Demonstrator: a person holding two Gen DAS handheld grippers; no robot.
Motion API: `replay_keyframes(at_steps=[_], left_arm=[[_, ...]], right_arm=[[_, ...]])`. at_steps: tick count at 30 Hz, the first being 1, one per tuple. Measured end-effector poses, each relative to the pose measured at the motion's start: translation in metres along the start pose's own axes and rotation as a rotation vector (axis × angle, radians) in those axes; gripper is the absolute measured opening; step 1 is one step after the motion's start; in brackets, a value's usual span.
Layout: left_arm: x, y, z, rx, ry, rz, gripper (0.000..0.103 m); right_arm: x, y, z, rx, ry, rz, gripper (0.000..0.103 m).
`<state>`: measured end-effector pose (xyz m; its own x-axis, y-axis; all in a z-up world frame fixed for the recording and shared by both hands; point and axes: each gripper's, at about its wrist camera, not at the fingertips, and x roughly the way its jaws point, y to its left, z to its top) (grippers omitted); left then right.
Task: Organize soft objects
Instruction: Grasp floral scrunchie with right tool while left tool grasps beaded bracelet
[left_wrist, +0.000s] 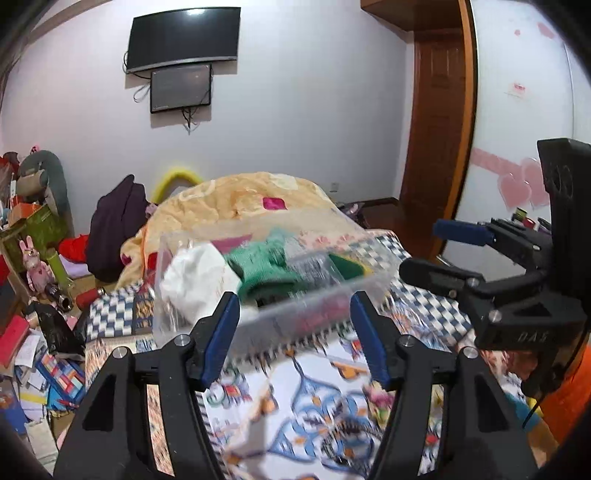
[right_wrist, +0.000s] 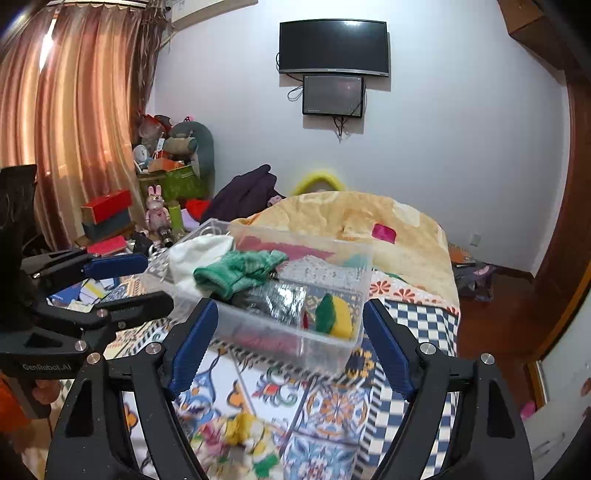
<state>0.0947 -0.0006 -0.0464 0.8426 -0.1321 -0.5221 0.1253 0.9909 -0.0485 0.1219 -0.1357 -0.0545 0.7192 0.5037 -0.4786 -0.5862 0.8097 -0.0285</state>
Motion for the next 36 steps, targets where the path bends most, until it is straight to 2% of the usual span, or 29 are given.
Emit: replay_keyframes(at_steps=[5, 15, 19, 23, 26, 28, 30, 32, 33, 36], left_arm=[[-0.005, -0.005, -0.026, -0.007, 0.049, -0.034, 0.062], [0.008, -0.003, -0.082, -0.075, 0.175, -0.034, 0.062], [0.005, -0.007, -0.093, -0.079, 0.186, -0.045, 0.062], [0.005, -0.016, -0.094, -0.072, 0.197, -0.070, 0.062], [0.008, -0.021, -0.094, -0.069, 0.209, -0.094, 0.062], [0.012, -0.024, -0.095, -0.072, 0.222, -0.105, 0.063], [0.018, -0.028, -0.097, -0.081, 0.250, -0.126, 0.065], [0.021, -0.032, -0.099, -0.079, 0.266, -0.133, 0.065], [0.022, -0.036, -0.100, -0.065, 0.263, -0.129, 0.069], [0.023, -0.043, -0.102, -0.028, 0.258, -0.106, 0.075]], right_arm=[[-0.006, 0.003, -0.025, 0.024, 0.032, 0.016, 0.079], [0.009, 0.020, -0.077, 0.046, 0.171, 0.045, 0.079], [0.014, 0.025, -0.093, 0.047, 0.219, 0.076, 0.079], [0.024, 0.026, -0.101, 0.036, 0.248, 0.060, 0.077], [0.024, 0.024, -0.107, 0.045, 0.252, 0.056, 0.058], [0.022, 0.021, -0.108, 0.049, 0.244, 0.047, 0.051], [0.020, 0.017, -0.110, 0.058, 0.239, 0.041, 0.037], [0.018, 0.012, -0.111, 0.079, 0.233, 0.038, 0.029], [0.018, 0.010, -0.110, 0.089, 0.232, 0.040, 0.026], [0.015, 0.004, -0.111, 0.114, 0.231, 0.042, 0.024]])
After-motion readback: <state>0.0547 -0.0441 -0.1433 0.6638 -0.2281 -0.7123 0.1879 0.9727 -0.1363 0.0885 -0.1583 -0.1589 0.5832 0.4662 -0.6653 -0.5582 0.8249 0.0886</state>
